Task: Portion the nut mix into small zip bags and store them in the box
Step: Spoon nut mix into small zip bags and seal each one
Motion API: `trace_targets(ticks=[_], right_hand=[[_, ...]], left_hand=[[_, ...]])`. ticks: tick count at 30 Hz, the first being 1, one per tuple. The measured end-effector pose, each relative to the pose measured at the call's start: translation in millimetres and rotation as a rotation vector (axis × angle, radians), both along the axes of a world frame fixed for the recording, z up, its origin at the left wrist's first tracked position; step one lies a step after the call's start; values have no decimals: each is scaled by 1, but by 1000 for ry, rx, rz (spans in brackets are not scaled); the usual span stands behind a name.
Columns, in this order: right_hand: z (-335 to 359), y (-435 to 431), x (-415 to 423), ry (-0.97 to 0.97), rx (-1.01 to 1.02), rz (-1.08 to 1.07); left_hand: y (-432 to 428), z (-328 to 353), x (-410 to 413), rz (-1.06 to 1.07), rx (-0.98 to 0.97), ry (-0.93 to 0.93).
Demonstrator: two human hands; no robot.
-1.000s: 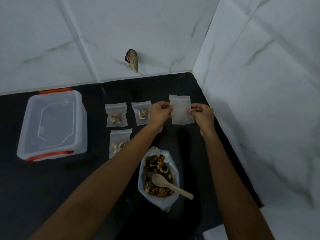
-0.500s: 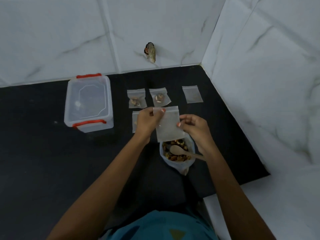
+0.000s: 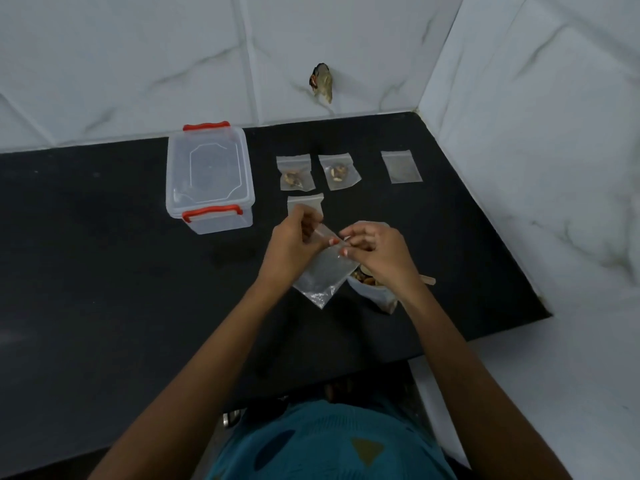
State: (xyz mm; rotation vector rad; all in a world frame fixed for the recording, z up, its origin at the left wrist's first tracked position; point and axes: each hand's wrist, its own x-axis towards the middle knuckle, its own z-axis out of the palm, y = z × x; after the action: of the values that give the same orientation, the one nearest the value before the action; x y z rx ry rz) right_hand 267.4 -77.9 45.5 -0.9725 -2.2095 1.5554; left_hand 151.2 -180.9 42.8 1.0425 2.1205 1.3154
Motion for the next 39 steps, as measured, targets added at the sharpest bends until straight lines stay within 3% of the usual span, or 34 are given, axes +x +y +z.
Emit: trace_targets(ticks=[4, 15, 23, 27, 30, 34, 39], right_hand=[[-4, -13, 1, 44, -67, -115], [-11, -33, 3, 16, 22, -85], [-9, -30, 3, 4, 14, -88], [-7, -24, 7, 3, -112, -81], [-5, -20, 9, 8, -161, -106], [-8, -22, 6, -62, 65, -114], [-5, -16, 6, -47, 313, -192]], left_hand=[[-11, -2, 16, 166, 62, -5], [-21, -11, 28, 145, -7, -332], [-18, -10, 30, 160, -20, -367], [-19, -5, 26, 76, 25, -440], [-18, -3, 22, 29, -23, -352], [-13, -2, 21, 32, -140, -163], [-12, -2, 22, 58, -215, -115]])
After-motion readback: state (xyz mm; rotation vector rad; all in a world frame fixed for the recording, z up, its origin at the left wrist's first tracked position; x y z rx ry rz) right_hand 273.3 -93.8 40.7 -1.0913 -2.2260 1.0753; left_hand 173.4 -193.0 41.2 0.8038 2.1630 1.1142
